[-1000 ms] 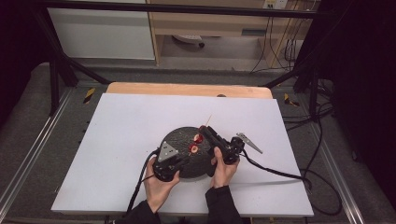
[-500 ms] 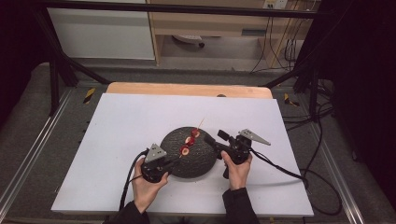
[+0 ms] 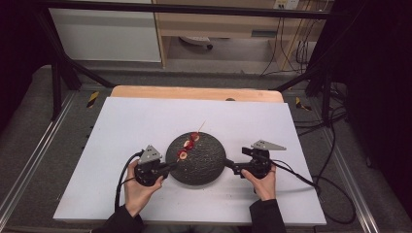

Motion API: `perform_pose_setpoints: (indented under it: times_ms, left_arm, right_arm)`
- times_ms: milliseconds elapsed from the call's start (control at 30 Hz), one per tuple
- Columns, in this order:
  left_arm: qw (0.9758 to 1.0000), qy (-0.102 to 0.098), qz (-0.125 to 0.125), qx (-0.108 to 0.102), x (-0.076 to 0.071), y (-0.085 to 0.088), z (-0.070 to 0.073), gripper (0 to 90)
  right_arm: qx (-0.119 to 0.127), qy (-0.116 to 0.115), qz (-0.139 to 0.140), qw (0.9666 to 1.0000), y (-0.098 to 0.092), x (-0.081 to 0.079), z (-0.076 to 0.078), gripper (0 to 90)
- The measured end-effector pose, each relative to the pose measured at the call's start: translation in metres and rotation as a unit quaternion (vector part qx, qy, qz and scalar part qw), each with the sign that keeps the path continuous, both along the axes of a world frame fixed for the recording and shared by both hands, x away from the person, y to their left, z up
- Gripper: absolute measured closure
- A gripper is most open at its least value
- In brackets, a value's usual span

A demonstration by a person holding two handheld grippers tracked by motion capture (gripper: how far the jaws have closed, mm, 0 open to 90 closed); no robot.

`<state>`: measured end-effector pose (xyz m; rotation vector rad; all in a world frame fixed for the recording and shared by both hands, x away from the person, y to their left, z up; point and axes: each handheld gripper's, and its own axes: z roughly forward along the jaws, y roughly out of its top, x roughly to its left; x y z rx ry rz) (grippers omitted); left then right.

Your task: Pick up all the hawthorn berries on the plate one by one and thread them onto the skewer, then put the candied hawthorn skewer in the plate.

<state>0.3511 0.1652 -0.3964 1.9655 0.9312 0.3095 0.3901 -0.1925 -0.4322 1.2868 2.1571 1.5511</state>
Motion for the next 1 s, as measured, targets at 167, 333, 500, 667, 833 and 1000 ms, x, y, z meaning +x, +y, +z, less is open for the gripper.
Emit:
perform_pose_setpoints:
  times_ms: [167, 333, 500, 667, 833, 1000]
  left_arm:
    - [0.9999, 0.009, -0.005, 0.01, 0.008, 0.007, 0.002, 88.6]
    - [0.9997, 0.02, -0.002, 0.015, 0.017, 0.01, 0.004, 88.6]
    - [0.999, 0.029, -0.002, 0.033, 0.026, 0.009, 0.004, 88.6]
    - [0.998, 0.039, -0.005, 0.048, 0.032, 0.004, 0.003, 88.6]
    - [0.9967, 0.049, -0.009, 0.064, 0.037, -0.003, 0.003, 88.6]
    - [0.9947, 0.058, -0.016, 0.083, 0.041, -0.01, 0.001, 88.5]
  right_arm:
    - [-0.02, 0.004, 0.017, 0.9996, -0.015, -0.007, -0.006, 0.4]
    - [-0.034, 0.006, 0.03, 0.999, -0.032, -0.014, -0.011, 0.4]
    - [-0.056, 0.015, 0.03, 0.9979, -0.045, -0.02, -0.016, 0.5]
    - [-0.066, 0.017, 0.029, 0.9972, -0.056, -0.025, -0.022, 0.5]
    - [-0.074, 0.018, 0.029, 0.9967, -0.064, -0.029, -0.023, 0.5]
    - [-0.079, 0.02, 0.025, 0.9964, -0.069, -0.031, -0.026, 0.5]
